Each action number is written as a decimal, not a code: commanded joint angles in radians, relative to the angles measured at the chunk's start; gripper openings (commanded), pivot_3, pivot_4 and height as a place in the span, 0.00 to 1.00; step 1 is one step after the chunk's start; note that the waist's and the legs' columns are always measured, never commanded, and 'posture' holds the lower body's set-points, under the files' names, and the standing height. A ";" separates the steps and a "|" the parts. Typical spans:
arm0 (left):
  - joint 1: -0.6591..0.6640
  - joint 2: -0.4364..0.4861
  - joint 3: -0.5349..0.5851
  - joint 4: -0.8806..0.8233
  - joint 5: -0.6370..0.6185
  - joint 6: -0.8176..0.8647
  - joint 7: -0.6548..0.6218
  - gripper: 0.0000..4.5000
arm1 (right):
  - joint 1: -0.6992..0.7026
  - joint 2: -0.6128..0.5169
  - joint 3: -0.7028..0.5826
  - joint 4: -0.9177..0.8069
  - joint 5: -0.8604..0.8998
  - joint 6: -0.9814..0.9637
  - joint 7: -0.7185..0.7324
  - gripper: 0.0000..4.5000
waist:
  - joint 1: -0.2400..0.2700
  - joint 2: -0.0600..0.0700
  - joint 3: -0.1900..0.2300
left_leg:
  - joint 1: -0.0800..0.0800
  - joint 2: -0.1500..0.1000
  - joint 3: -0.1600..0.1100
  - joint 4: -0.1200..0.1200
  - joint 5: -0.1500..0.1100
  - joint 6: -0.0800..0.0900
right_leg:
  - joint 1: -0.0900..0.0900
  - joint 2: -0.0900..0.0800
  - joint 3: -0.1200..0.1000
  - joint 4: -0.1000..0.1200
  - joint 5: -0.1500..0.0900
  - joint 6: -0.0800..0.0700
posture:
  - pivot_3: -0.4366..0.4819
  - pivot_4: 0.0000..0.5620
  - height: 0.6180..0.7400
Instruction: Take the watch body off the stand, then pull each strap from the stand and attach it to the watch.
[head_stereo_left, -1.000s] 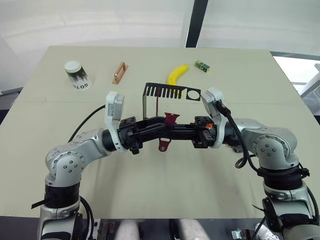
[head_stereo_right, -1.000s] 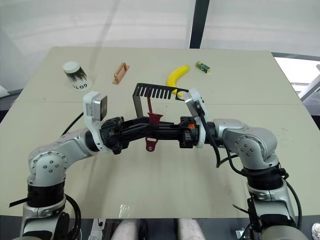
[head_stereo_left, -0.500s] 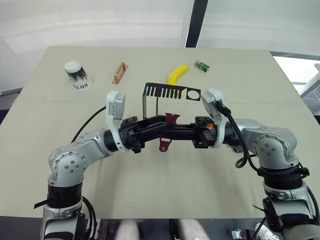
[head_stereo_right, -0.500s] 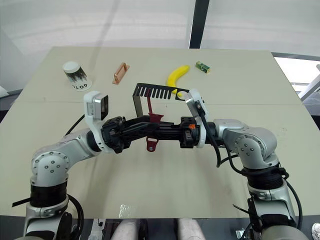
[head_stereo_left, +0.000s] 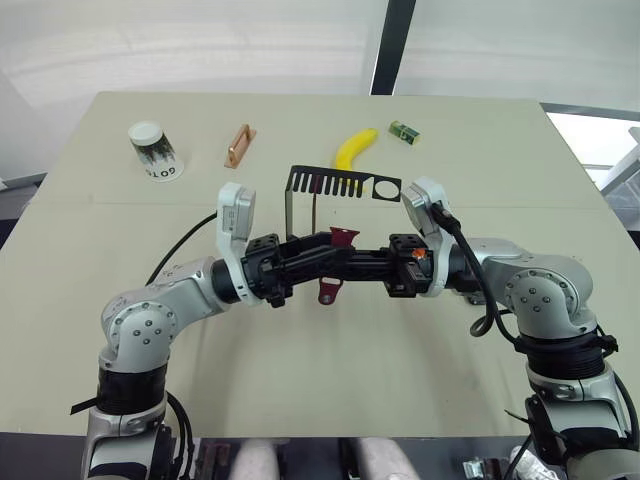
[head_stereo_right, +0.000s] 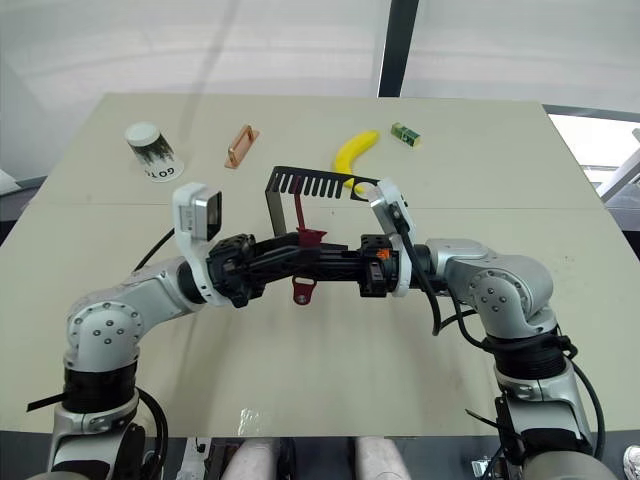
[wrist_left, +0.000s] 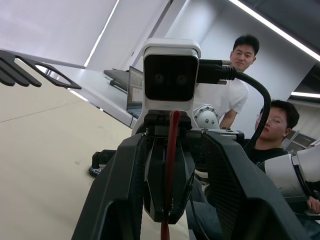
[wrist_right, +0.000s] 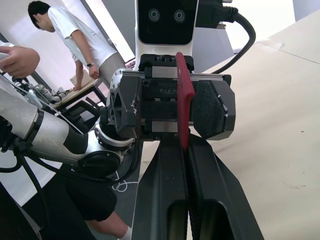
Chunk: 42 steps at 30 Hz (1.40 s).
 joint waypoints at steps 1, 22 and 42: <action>-0.015 -0.002 0.004 -0.010 -0.013 -0.019 -0.010 0.43 | -0.005 -0.005 -0.002 -0.030 0.010 -0.008 0.032 0.00 | 0.000 0.000 0.000 | 0.000 0.000 0.000 0.000 0.000 0.000 | 0.000 0.000 0.000 0.000 0.000 0.000 | 0.48 0.27 1.00; -0.011 0.009 -0.015 -0.015 -0.008 -0.028 -0.039 0.14 | 0.006 -0.020 0.007 -0.036 -0.010 -0.013 0.053 0.00 | 0.000 0.000 0.000 | 0.000 0.000 0.000 0.000 0.000 0.000 | 0.000 0.000 0.000 0.000 0.000 0.000 | 0.48 0.27 1.00; -0.027 -0.003 -0.019 -0.017 -0.015 -0.024 -0.014 0.14 | -0.004 -0.018 -0.012 -0.020 0.006 -0.004 0.047 0.00 | 0.000 0.000 0.000 | 0.000 0.000 0.000 0.000 0.000 0.000 | 0.000 0.000 0.000 -0.001 0.000 0.000 | 0.48 0.27 1.00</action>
